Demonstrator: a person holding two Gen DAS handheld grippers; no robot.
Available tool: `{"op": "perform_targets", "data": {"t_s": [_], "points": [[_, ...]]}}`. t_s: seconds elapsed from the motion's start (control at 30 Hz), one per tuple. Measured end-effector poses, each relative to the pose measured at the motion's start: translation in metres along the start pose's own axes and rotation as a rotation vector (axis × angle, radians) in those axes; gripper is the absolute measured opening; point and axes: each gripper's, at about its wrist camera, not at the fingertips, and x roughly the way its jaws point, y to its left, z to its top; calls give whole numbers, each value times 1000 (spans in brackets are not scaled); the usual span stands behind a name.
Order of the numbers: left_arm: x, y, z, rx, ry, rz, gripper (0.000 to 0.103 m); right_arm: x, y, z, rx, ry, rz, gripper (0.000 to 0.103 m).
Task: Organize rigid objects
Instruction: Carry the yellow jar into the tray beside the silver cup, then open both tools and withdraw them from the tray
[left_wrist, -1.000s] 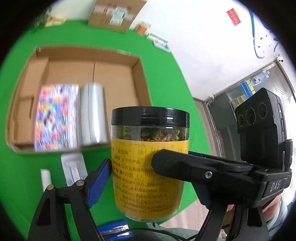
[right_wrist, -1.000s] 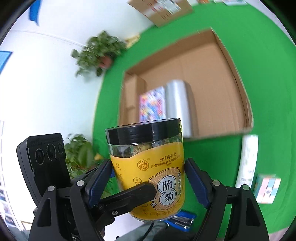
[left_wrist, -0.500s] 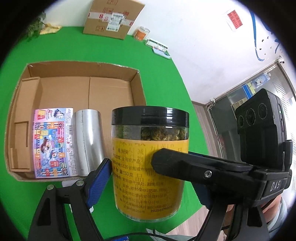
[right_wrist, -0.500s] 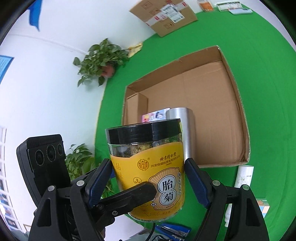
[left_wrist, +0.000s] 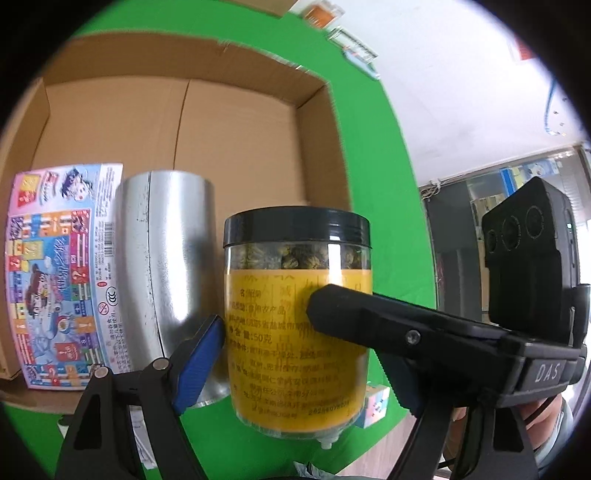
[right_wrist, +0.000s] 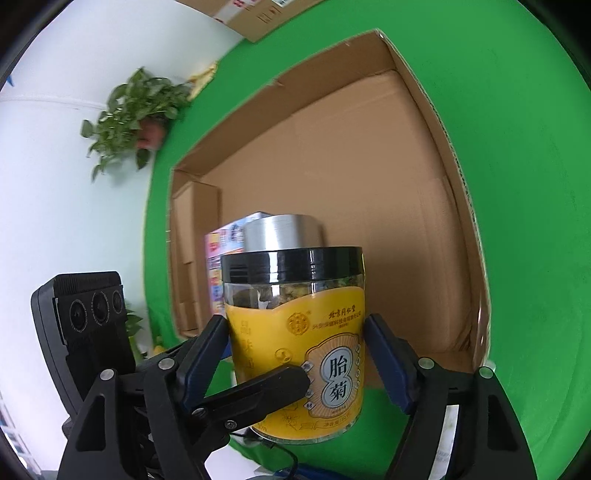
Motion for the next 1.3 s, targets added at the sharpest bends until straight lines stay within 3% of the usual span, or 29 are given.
{"op": "perform_targets", "data": {"t_s": [0.13, 0.17, 0.23, 0.3, 0.5, 0.6, 0.63, 0.67, 0.7, 0.77, 0.83, 1.0, 1.03, 1.07, 1.1, 1.13, 1.17, 1.23, 1.27, 1.3], "points": [[6, -1, 1, 11, 16, 42, 80, 14, -13, 11, 6, 0, -18, 68], [6, -2, 0, 19, 20, 55, 80, 20, -14, 13, -22, 4, -92, 60], [3, -3, -4, 34, 18, 66, 80, 29, -22, 14, -26, 20, -161, 41], [-1, -3, -10, 33, 18, 63, 80, 31, -33, 14, 6, 18, -127, 41], [-22, 2, -35, 10, -7, 63, 80, 43, -33, 7, -10, 85, -135, 53], [-43, -5, -49, 30, -69, 90, 80, 29, -25, -4, -1, 53, -99, 55], [-55, -10, -55, 49, -115, 114, 80, 17, -16, -13, -16, 12, -109, 68], [-64, -14, -58, 68, -155, 141, 80, 6, -9, -18, -35, -26, -132, 92], [-74, -21, -63, 91, -202, 176, 80, -10, -2, -27, -61, -92, -183, 102], [-95, -38, -72, 138, -306, 272, 81, -36, 12, -47, -113, -201, -284, 102], [-111, -50, -80, 148, -357, 334, 81, -53, 20, -67, -159, -235, -334, 102], [-138, -71, -106, 113, -450, 366, 80, -94, 28, -113, -196, -319, -349, 102], [-143, -75, -117, 113, -468, 385, 77, -102, 31, -122, -202, -332, -343, 98], [-142, -77, -121, 120, -476, 396, 66, -110, 31, -133, -211, -344, -333, 86], [-144, -82, -129, 141, -470, 394, 14, -122, 28, -144, -224, -351, -331, 73], [-141, -90, -133, 168, -444, 385, 5, -133, 27, -155, -247, -362, -345, 32], [-141, -94, -140, 183, -444, 387, 5, -145, 28, -168, -275, -385, -403, 15], [-145, -107, -158, 212, -479, 364, 5, -159, 27, -186, -286, -423, -413, 16], [-146, -112, -165, 215, -490, 350, 5, -166, 26, -196, -284, -436, -394, 27], [-145, -117, -173, 210, -498, 350, 18, -172, 26, -206, -287, -440, -386, 41]]}}
